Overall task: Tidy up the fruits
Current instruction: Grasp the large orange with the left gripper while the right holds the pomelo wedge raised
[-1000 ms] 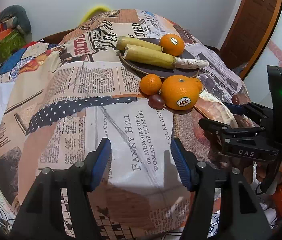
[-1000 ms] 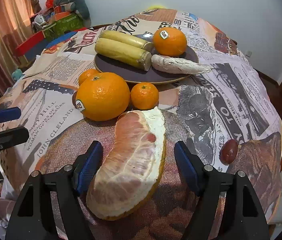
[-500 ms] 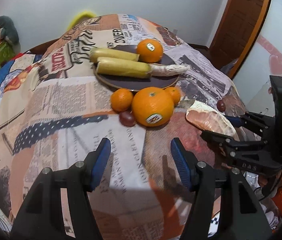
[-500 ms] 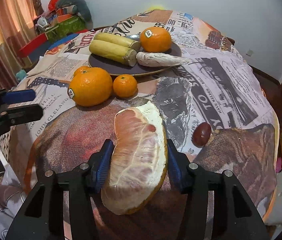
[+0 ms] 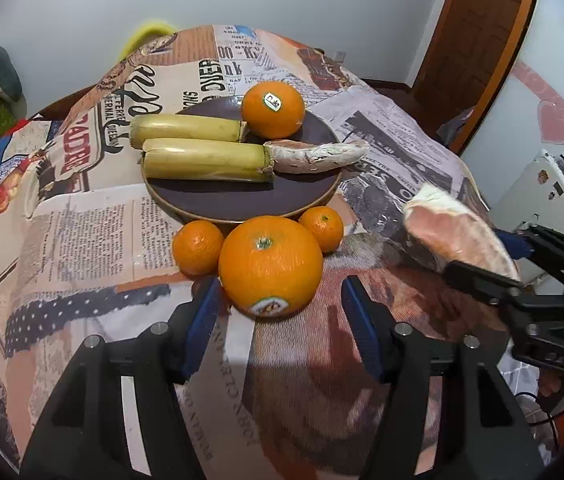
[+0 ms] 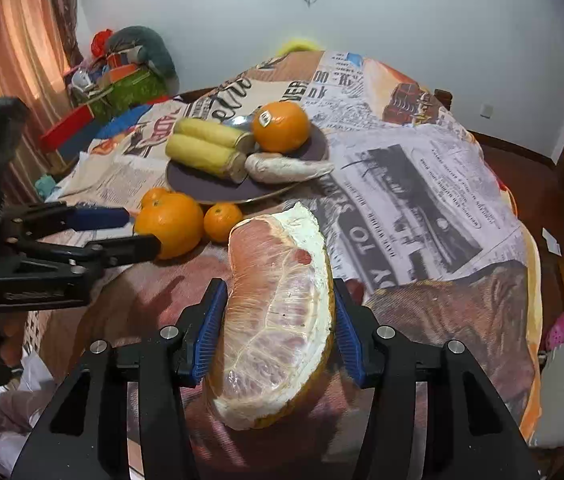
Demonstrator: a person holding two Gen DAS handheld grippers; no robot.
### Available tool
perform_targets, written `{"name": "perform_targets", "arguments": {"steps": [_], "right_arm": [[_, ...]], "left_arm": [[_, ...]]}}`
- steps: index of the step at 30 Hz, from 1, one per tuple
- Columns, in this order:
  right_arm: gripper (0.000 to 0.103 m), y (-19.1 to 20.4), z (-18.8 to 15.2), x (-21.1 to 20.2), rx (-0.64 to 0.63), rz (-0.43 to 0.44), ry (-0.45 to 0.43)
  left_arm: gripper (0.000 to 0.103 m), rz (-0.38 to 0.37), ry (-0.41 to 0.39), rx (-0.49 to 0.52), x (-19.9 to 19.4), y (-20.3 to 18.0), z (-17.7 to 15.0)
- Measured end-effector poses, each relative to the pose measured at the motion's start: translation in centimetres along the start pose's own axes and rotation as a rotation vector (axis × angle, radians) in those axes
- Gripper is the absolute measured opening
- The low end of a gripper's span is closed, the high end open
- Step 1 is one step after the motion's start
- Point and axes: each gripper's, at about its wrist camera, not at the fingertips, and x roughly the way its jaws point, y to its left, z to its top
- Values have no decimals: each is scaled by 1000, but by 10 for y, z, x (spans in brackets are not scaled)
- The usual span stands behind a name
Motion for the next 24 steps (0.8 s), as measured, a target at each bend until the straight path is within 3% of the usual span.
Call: {"name": "perform_targets", "arguments": {"steps": [17, 24], "right_arm": [[48, -15, 1, 2, 43, 27, -12], [48, -19, 2, -1, 48, 24, -15]], "left_arm": [[63, 90, 2, -15, 25, -3, 9], [63, 81, -12, -31, 25, 0, 7]]}}
